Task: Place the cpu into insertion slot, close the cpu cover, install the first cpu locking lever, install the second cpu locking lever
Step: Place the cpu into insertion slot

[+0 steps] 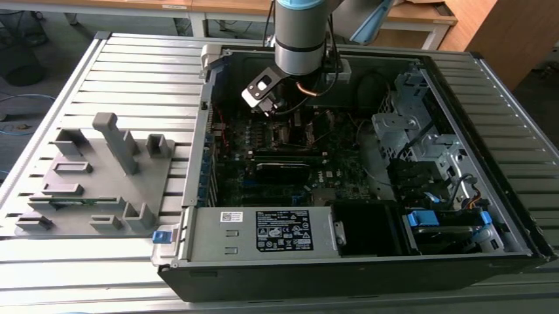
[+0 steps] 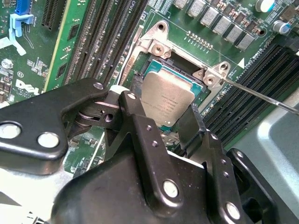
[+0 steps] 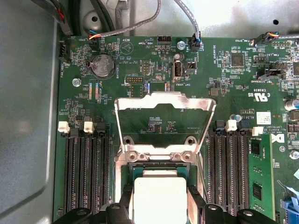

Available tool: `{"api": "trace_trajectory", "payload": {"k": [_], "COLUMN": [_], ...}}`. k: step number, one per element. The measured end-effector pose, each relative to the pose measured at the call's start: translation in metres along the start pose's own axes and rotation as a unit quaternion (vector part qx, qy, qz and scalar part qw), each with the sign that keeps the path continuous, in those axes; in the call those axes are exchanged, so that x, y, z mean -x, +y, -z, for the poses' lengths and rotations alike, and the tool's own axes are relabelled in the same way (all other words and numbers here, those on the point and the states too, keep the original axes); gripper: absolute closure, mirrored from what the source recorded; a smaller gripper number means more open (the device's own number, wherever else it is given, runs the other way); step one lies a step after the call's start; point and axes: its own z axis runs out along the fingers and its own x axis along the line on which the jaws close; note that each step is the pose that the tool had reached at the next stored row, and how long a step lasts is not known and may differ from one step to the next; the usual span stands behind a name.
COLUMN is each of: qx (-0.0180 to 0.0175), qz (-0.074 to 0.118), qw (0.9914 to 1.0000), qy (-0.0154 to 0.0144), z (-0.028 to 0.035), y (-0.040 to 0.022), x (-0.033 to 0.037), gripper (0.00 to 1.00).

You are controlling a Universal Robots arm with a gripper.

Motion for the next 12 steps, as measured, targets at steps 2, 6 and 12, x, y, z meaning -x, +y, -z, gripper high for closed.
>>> {"api": "trace_trajectory", "payload": {"k": [2,6,12], "qx": [0.0000,0.0000,0.0000], "qz": [0.000,0.000,0.000], "qw": [1.00000,1.00000,1.00000], "qy": [0.0000,0.0000,0.0000], "z": [0.0000,0.0000,-0.0001], "y": [0.0001,0.0002,0.0005], "x": [0.0000,0.0000,0.0000], "gripper": [0.46,0.46,0.46]}}
